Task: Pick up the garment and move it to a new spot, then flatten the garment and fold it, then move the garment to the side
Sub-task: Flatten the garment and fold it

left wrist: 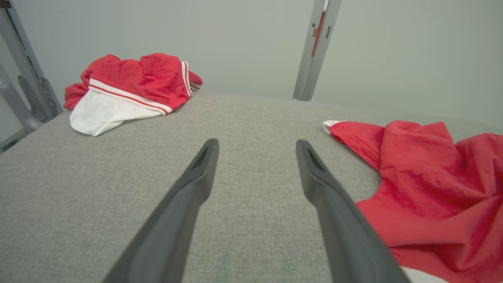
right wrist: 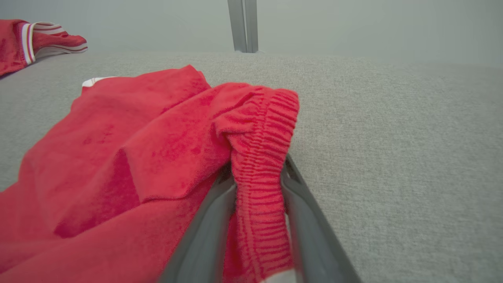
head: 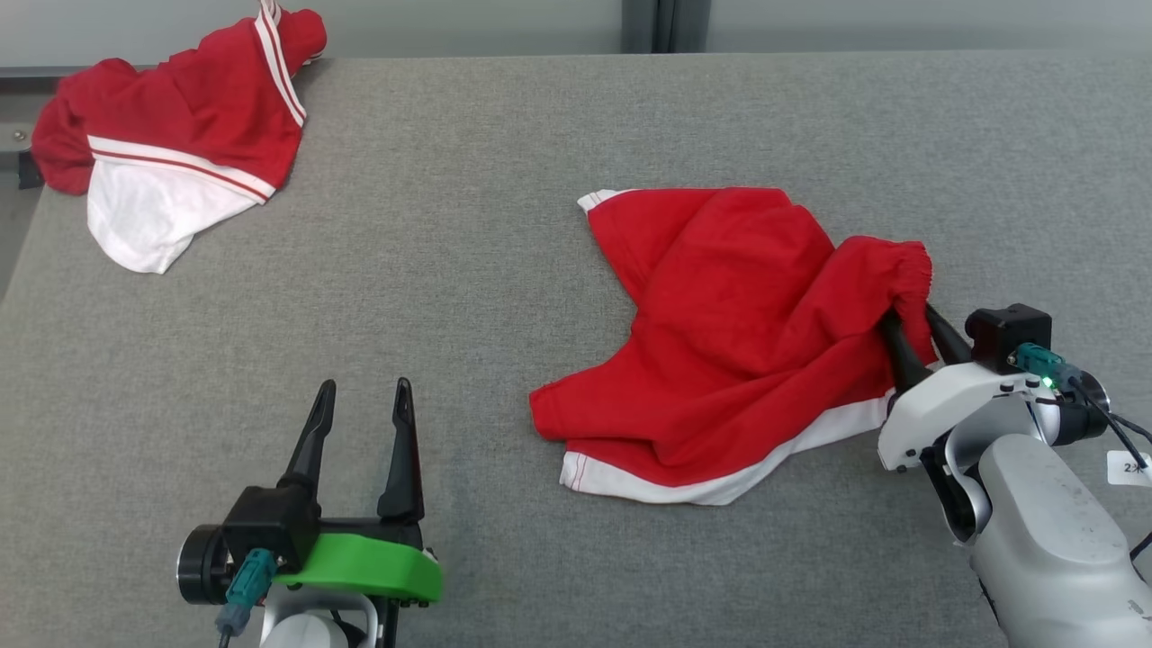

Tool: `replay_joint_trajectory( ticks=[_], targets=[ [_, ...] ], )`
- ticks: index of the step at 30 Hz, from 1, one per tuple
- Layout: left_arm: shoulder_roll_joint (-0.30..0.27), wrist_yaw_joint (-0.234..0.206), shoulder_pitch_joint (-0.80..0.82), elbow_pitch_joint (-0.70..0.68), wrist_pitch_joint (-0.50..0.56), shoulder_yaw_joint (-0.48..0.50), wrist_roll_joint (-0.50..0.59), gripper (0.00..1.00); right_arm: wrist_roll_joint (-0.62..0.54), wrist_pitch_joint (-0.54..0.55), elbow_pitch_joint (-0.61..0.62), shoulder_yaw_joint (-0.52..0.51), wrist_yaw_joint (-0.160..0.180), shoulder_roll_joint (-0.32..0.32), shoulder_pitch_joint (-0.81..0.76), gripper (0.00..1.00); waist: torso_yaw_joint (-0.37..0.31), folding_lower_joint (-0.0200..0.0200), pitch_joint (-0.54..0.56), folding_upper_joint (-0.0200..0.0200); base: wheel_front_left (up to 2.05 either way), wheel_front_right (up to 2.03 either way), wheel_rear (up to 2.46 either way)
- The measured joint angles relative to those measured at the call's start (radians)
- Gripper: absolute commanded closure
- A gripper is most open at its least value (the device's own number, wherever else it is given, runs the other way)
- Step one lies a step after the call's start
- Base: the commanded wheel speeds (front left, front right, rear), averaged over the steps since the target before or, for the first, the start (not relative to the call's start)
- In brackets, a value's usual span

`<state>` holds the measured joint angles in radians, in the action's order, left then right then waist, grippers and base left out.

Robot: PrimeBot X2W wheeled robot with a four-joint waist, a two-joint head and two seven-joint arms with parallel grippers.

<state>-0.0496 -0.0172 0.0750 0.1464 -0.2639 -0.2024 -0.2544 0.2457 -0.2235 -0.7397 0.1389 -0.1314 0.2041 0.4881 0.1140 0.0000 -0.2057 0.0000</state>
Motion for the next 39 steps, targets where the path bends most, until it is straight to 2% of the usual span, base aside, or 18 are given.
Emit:
replay_joint_trajectory(
  ticks=[4, 9, 12, 16, 24, 31, 39],
  targets=[
    [0.000, 0.000, 0.006, -0.002, 0.000, -0.002, 0.001, 0.00, 0.008, -0.026, -0.006, 0.011, 0.000, 0.002, 0.001, 0.00, -0.022, 0.0000, 0.002, 0.0000, 0.00, 0.00, 0.00],
    [0.000, -0.008, 0.007, -0.008, 0.000, -0.001, -0.003, 0.00, 0.006, -0.037, 0.049, 0.006, 0.000, 0.014, -0.059, 0.00, -0.054, 0.0000, 0.009, 0.0000, 0.00, 0.00, 0.00],
    [0.000, -0.010, 0.006, -0.012, 0.000, -0.001, -0.007, 0.00, -0.023, -0.039, 0.151, -0.042, 0.000, 0.012, -0.119, 0.00, -0.072, 0.0000, 0.017, 0.0000, 0.00, 0.00, 0.00],
    [0.000, -0.009, -0.007, -0.013, 0.000, 0.002, -0.007, 0.00, -0.080, -0.039, 0.282, -0.095, 0.000, -0.022, -0.213, 0.00, -0.086, 0.0000, 0.035, 0.0000, 0.00, 0.00, 0.00],
    [0.000, -0.008, -0.051, -0.018, 0.000, 0.008, -0.017, 0.00, -0.157, -0.039, 0.488, -0.109, 0.000, -0.112, -0.340, 0.00, -0.105, 0.0000, 0.090, 0.0000, 0.00, 0.00, 0.00],
    [0.000, -0.010, -0.102, -0.018, 0.000, 0.012, -0.035, 0.00, -0.159, -0.039, 0.528, -0.100, 0.000, -0.147, -0.402, 0.00, -0.105, 0.0000, 0.151, 0.0000, 0.00, 0.00, 0.00],
    [0.000, -0.020, -0.141, -0.021, 0.000, 0.037, -0.042, 0.00, -0.148, -0.039, 0.525, -0.087, 0.000, -0.153, -0.422, 0.00, -0.095, 0.0000, 0.200, 0.0000, 0.00, 0.00, 0.00]
  ],
)
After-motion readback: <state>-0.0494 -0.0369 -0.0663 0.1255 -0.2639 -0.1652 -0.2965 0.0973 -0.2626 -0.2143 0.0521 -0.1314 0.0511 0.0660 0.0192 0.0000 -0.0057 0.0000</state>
